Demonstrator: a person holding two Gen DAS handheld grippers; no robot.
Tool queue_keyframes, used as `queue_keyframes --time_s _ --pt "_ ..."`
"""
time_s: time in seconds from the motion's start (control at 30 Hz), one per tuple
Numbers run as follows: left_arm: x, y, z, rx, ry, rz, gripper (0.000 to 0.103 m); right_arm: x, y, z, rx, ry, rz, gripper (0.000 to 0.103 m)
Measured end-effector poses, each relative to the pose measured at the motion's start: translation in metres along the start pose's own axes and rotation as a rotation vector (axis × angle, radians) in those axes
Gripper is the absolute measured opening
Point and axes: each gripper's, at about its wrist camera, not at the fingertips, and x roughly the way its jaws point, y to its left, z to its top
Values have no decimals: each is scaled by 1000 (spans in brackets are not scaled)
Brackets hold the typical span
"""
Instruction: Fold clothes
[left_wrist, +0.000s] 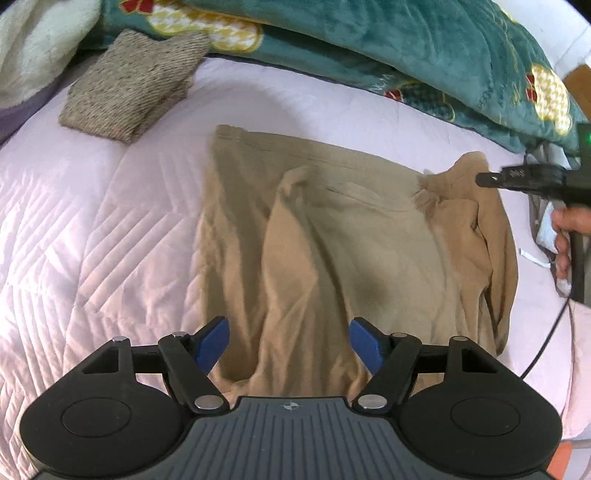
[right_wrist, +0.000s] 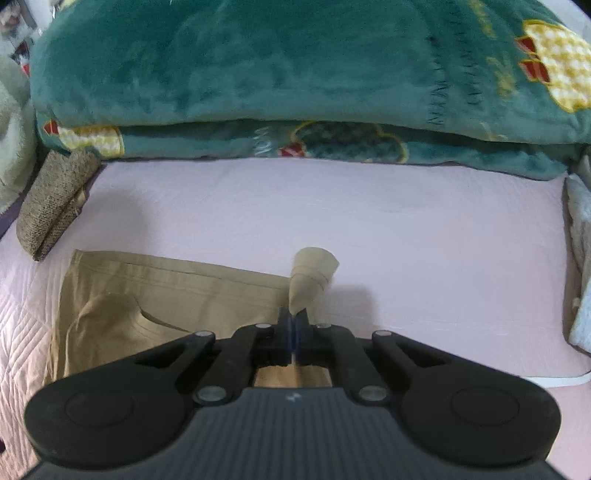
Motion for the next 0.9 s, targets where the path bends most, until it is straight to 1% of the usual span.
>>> queue_keyframes --time_s 0.1,0.2,0.3,0.37,0.43,0.5,0.57,0.63,0.7,0.8,0.9 --pt "-6 18 -5 -26 -7 -19 73 9 34 11 -21 33 12 2" --pt "-10 38 -11 -61 -10 -41 73 10 77 17 -30 47 70 2" --pt "-15 61 -19 -113 -15 -55 73 14 117 35 -34 65 129 2" --pt "-17 76 -26 -147 -16 -57 73 22 147 48 -50 77 151 2" --pt "-20 90 -33 -181 -18 -53 73 37 179 59 -68 113 165 2" --pt "-22 103 -39 -212 -20 -48 73 55 210 66 -73 176 177 6" --pt "-25 113 -43 -234 -25 -42 73 69 243 65 -102 241 193 9" --pt "-28 121 -46 -253 -32 -37 73 69 267 61 -151 255 214 16" --pt "-31 126 -47 -262 -41 -37 73 59 274 58 -170 239 245 28" --pt "-31 128 -47 -259 -44 -38 73 33 260 56 -188 179 249 35" --pt "-30 125 -47 -255 -44 -48 73 5 228 47 -186 119 215 42"
